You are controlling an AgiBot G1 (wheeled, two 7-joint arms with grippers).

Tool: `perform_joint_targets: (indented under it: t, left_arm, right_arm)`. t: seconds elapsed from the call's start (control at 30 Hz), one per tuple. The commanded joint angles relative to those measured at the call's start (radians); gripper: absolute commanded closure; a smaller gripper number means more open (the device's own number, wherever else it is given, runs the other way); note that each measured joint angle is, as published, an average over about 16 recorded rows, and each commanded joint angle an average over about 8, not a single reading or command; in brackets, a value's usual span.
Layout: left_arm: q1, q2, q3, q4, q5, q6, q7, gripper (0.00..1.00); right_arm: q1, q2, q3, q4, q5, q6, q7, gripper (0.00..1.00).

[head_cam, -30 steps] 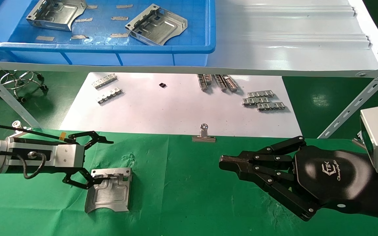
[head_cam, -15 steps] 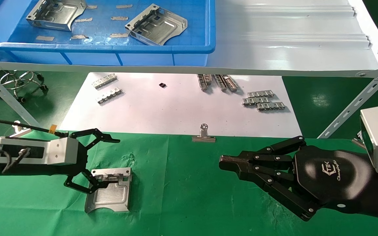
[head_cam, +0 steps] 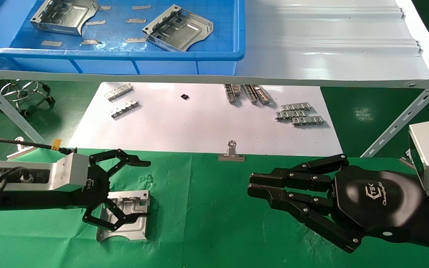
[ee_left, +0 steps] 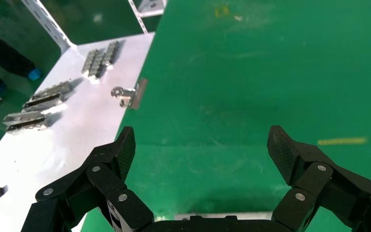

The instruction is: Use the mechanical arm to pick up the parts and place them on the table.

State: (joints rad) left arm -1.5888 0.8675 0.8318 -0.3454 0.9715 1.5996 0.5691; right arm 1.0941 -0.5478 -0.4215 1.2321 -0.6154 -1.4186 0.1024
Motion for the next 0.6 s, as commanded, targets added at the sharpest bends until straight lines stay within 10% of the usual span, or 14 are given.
perform_joint_targets:
  t: [0.03, 0.6]
  left_arm:
    - [0.021, -0.011, -0.023, -0.039, -0.01, -0.004, -0.031, 0.0]
    - [0.199, -0.099, -0.214, -0.364, -0.093, -0.04, -0.293, 0.0]
  right_arm:
    - [0.0, 0.0, 0.0, 0.0, 0.0, 0.0, 0.0, 0.0]
    - [0.0, 0.0, 0.0, 0.0, 0.0, 0.0, 0.0, 0.0]
